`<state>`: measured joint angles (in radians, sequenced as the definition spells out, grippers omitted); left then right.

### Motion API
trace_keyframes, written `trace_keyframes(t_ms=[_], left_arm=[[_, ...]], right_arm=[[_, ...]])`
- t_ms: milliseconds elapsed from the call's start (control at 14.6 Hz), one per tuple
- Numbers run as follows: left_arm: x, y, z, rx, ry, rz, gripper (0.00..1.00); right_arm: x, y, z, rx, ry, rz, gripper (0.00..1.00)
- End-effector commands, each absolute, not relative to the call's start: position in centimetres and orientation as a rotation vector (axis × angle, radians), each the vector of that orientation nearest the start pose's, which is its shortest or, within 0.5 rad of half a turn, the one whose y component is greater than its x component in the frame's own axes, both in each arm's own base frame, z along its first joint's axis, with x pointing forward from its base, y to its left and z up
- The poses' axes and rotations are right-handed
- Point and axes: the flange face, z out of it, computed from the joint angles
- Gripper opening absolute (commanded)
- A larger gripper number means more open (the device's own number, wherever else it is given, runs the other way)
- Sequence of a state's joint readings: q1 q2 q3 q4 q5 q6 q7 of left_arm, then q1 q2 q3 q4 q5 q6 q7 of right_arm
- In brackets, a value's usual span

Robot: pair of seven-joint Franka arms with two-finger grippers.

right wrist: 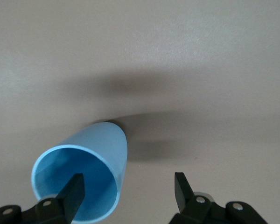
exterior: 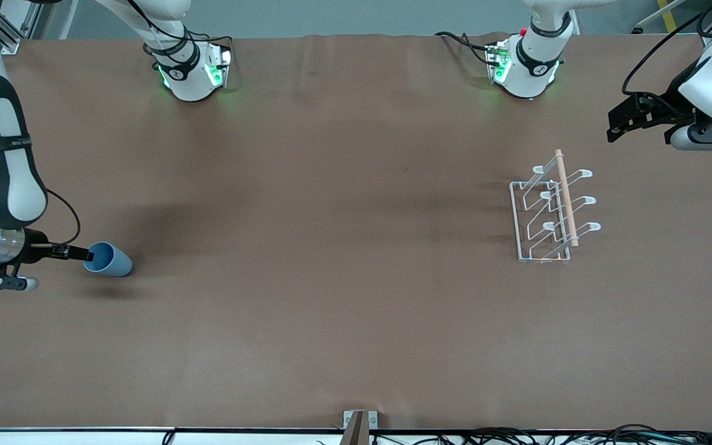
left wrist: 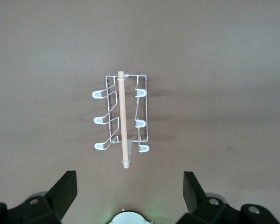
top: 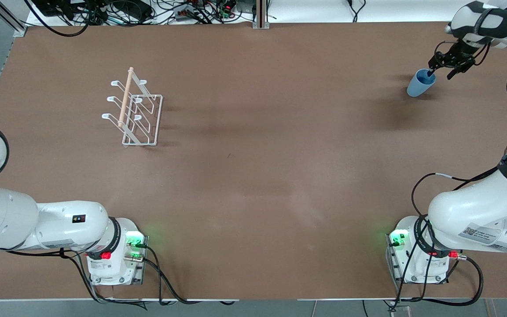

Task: Hang cup on cup holder
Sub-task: 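Lower the right gripper over the blue cup and grasp its rim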

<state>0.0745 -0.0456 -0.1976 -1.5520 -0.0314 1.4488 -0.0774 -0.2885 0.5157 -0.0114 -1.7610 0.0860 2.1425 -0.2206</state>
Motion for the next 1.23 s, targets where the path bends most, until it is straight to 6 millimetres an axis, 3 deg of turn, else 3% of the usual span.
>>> trace_keyframes(t_ms=[0,137,274,617,823,1028,1165], left_arm=[[52.4,-7.1,65.2,-3.173,0.088,0.104,1.0],[52.4,-7.1,65.2,-3.174,0.088,0.104,1.0],[52.5,-7.1,65.1,-3.174,0.088,0.107,1.0],[52.5,-7.0,65.1,-3.175,0.086,0.107,1.0],[52.5,-7.1,65.1,-3.174,0.088,0.107,1.0],[52.5,-7.1,65.0,-3.173,0.093,0.111,1.0],[53.0,-7.3,64.2,-3.17,0.131,0.135,1.0]], right_arm=[[61.5,-18.1,25.0,-3.014,0.189,0.183,0.56],[61.3,-18.1,24.4,-3.011,0.19,0.197,0.24],[61.3,-17.8,23.7,-3.007,0.184,0.21,0.04],[62.0,-17.5,25.2,-3.012,0.182,0.181,0.01],[62.1,-15.3,29.6,-2.996,0.133,0.169,0.01],[61.4,-12.3,34.4,-2.866,0.141,0.187,0.02],[61.0,-9.1,37.3,-2.782,0.115,0.194,0.02]])
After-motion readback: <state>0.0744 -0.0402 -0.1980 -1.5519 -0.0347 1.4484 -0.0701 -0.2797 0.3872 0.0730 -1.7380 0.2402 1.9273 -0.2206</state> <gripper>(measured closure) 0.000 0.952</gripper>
